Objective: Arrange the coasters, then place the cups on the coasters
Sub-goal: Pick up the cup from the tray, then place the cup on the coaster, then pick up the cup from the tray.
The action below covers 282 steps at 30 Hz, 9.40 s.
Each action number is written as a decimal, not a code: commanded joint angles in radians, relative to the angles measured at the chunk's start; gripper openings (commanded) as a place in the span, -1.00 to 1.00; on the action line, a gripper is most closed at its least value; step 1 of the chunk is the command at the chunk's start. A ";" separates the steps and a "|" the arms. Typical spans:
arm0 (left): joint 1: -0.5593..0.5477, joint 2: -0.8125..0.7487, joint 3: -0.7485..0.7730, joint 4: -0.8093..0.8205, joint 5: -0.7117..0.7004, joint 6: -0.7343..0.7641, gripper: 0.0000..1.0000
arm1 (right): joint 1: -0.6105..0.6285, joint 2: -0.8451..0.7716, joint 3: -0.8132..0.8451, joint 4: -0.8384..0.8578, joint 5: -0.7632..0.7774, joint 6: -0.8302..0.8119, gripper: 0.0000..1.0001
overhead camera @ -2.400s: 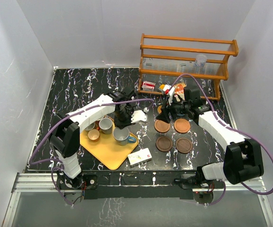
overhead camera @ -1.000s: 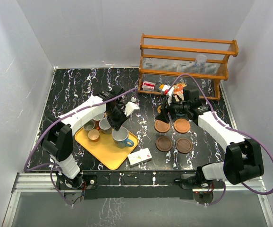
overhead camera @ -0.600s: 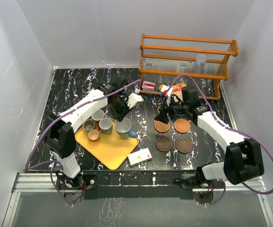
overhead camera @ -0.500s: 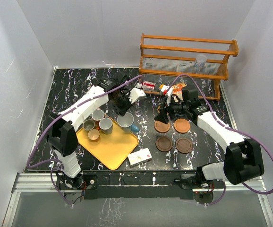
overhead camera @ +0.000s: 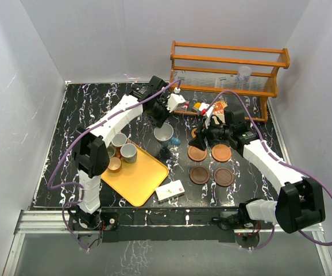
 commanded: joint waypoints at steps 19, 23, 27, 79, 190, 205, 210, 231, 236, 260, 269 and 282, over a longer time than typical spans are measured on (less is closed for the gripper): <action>-0.053 0.003 0.137 0.231 -0.112 -0.275 -1.00 | 0.009 0.189 0.292 0.180 0.220 0.518 -0.02; -0.063 0.005 0.142 0.226 -0.115 -0.279 -1.00 | 0.021 0.209 0.304 0.168 0.254 0.514 -0.09; -0.075 0.005 0.145 0.226 -0.127 -0.279 -1.00 | 0.054 0.223 0.322 0.138 0.330 0.486 -0.15; -0.102 -0.086 0.022 0.323 -0.026 -0.346 -0.61 | 0.064 0.183 0.229 0.130 0.723 0.485 -1.00; -0.052 -0.262 -0.245 0.445 -0.155 -0.252 0.03 | 0.022 0.336 0.327 0.041 0.937 0.572 -0.39; -0.018 -0.281 -0.279 0.390 -0.190 -0.231 0.03 | 0.022 0.287 0.373 0.040 0.889 0.469 -0.25; 0.074 -0.326 -0.348 0.328 -0.136 -0.237 0.01 | 0.022 0.244 0.384 0.020 0.806 0.357 -0.03; 0.389 -0.539 -0.579 0.128 -0.047 -0.193 0.05 | -0.074 0.071 0.195 -0.015 0.238 0.076 0.17; 0.433 -0.473 -0.561 0.123 -0.092 -0.214 -0.02 | -0.094 0.068 0.183 -0.016 0.225 0.081 0.17; 0.456 -0.276 -0.543 0.110 -0.020 -0.193 -0.89 | -0.173 0.089 0.157 -0.013 0.144 0.114 0.21; 0.456 -0.300 -0.423 0.120 -0.044 -0.010 -1.00 | -0.199 0.077 0.154 -0.013 0.112 0.122 0.24; 0.445 -0.341 -0.247 0.119 0.230 0.050 -1.00 | -0.210 0.065 0.153 -0.022 0.066 0.102 0.29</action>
